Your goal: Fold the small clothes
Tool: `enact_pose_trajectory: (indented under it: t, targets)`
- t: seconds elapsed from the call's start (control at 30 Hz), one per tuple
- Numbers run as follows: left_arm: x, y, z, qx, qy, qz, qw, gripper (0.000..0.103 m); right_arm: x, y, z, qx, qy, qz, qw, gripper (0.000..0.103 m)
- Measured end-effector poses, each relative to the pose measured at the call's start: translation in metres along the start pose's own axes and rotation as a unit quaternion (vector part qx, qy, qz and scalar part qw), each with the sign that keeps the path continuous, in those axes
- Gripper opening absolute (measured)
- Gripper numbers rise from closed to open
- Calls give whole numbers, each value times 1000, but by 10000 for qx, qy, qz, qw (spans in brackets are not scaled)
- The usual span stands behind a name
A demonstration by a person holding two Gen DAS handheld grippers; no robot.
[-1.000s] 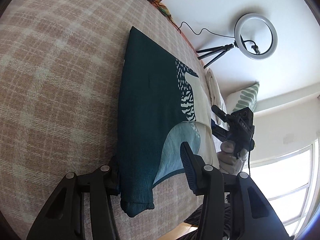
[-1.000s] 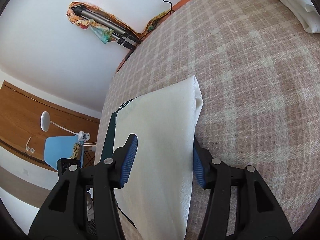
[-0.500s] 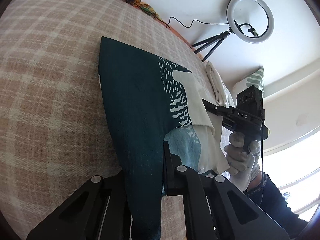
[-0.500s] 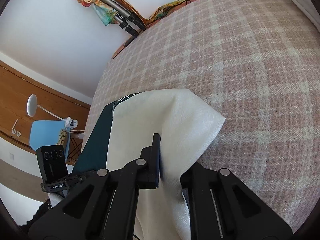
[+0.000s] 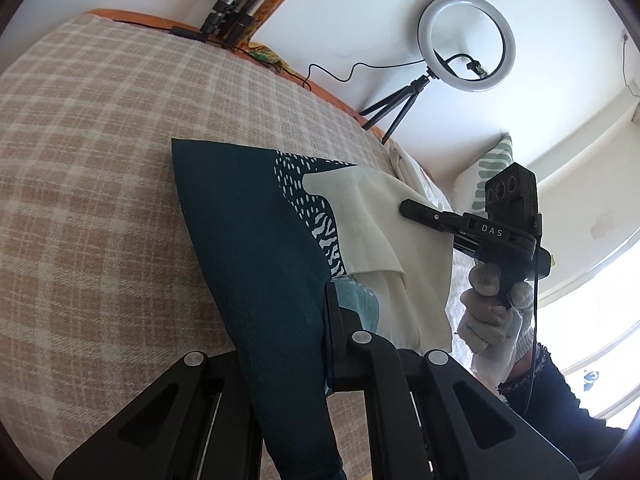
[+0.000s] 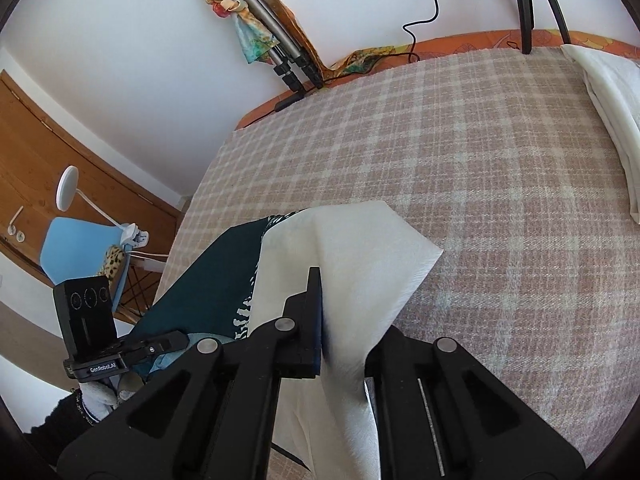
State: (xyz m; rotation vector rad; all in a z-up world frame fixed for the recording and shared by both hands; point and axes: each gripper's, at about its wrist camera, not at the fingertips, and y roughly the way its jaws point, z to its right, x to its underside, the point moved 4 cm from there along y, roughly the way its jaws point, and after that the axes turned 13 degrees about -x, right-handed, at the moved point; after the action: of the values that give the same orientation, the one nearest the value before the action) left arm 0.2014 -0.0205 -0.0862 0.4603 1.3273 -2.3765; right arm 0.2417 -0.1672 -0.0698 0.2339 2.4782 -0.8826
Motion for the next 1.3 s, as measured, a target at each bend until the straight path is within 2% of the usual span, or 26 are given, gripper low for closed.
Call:
enact_pose_trajectory:
  t: [0.33,0.6,0.83,1.03,1.3]
  targets:
    - [-26,7,51,65,457,210,9987,5,-14,-33,-19,169,-415,165,9989,5]
    - [-56,30,105,307,851,365,9952,5,-48,-85,-6,596,-666,355,9954,5]
    - [-86,65,167,488,1196,509,9903,5,-87,-146,24,1087,-877,574,9885,5]
    - [-114,101,225,685,1428,629,9854,4,-116,-200,57,1342,-1061,840,9817,5]
    - [-133,147,303,761,2050,939,9713,5,-151,-259,128,1727,-1029,1199,9722,5]
